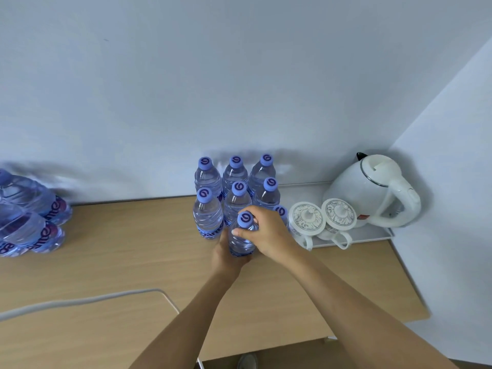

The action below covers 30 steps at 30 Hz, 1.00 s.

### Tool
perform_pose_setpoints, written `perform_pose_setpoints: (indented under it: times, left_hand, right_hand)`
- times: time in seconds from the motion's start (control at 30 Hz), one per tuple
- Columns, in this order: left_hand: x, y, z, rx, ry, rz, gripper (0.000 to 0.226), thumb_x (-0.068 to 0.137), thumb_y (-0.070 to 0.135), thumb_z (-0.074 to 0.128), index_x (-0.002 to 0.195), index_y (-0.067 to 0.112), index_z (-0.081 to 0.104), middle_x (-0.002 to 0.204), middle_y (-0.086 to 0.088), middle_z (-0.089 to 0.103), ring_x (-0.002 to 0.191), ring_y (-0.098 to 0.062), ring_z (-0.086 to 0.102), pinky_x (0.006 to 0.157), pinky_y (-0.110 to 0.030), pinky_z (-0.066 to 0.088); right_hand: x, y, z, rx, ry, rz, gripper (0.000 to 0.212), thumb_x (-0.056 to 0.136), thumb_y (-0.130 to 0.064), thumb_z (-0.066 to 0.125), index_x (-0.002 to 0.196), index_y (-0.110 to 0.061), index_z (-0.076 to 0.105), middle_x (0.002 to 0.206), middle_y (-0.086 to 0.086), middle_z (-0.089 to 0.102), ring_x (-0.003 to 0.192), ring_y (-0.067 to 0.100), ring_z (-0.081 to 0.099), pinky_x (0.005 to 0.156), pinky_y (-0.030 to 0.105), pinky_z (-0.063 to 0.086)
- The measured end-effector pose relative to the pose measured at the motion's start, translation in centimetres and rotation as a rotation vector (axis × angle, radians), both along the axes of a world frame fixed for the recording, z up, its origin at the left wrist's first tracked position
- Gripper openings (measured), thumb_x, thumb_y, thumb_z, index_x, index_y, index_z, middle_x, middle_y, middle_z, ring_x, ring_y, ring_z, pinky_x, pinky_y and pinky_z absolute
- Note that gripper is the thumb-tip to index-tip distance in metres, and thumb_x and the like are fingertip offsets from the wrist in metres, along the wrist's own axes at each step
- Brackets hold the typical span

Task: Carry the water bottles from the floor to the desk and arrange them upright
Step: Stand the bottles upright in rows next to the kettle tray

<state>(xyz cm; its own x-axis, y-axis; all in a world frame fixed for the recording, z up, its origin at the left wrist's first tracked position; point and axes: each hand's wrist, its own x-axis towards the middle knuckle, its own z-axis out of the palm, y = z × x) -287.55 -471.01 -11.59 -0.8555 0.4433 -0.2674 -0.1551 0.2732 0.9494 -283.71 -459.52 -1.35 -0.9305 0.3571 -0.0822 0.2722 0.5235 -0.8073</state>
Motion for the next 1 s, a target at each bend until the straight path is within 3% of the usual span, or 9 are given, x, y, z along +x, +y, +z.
perform_pose_setpoints:
  times: [0.1,0.2,0.33,0.5,0.6,1.0]
  left_hand:
    - [0.0,0.2,-0.3,0.006,0.017,0.0,0.065,0.062,-0.005,0.082,0.113,0.023,0.054,0.106,0.002,0.067,0.095,-0.015,0.066,0.07,-0.021,0.056]
    - [0.0,0.2,0.1,-0.064,0.104,-0.003,0.075,0.059,0.003,0.087,0.123,0.012,0.049,0.119,-0.005,0.057,0.106,-0.021,0.059,0.088,-0.038,0.053]
    - [-0.1,-1.0,0.3,-0.094,0.127,-0.028,0.095,0.056,0.005,0.09,0.136,0.007,0.039,0.131,-0.007,0.044,0.118,-0.021,0.05,0.099,-0.037,0.046]
    - [-1.5,-4.6,0.7,-0.066,0.072,-0.018,0.071,0.065,0.002,0.084,0.125,0.012,0.048,0.124,-0.002,0.05,0.111,-0.019,0.053,0.092,-0.028,0.045]
    - [-3.6,-7.6,1.5,-0.042,0.044,0.088,0.06,0.069,-0.002,0.08,0.12,0.01,0.051,0.12,-0.005,0.054,0.099,-0.016,0.058,0.087,-0.026,0.048]
    - [-12.4,-26.0,3.8,-0.063,0.124,0.562,0.054,0.075,0.004,0.079,0.12,0.01,0.049,0.117,-0.002,0.054,0.102,-0.018,0.056,0.083,-0.028,0.045]
  right_hand:
    - [-0.2,-0.3,0.1,0.004,-0.004,-0.01,0.026,0.078,-0.024,0.078,0.097,-0.016,0.062,0.091,-0.007,0.064,0.082,0.004,0.057,0.07,0.007,0.04]
    - [-0.3,-0.4,0.6,0.039,0.005,-0.017,0.036,0.077,-0.019,0.078,0.109,-0.015,0.062,0.107,-0.005,0.064,0.099,0.006,0.058,0.08,0.007,0.04]
    - [-0.6,-1.1,1.9,0.108,0.056,0.01,0.039,0.08,-0.022,0.077,0.115,-0.017,0.06,0.116,-0.009,0.06,0.112,0.006,0.056,0.096,0.023,0.044]
    - [-2.9,-3.7,3.7,0.155,0.129,0.042,0.031,0.084,-0.022,0.072,0.112,-0.02,0.062,0.112,-0.009,0.062,0.109,0.007,0.056,0.096,0.029,0.046]
    - [-5.1,-6.8,4.3,0.108,0.181,0.066,0.027,0.084,-0.02,0.072,0.11,-0.019,0.063,0.109,-0.007,0.065,0.103,0.004,0.059,0.093,0.025,0.048]
    - [-15.6,-23.0,2.9,-0.018,0.107,0.305,0.041,0.082,-0.031,0.073,0.119,-0.024,0.058,0.118,-0.009,0.061,0.111,0.006,0.056,0.098,0.03,0.047]
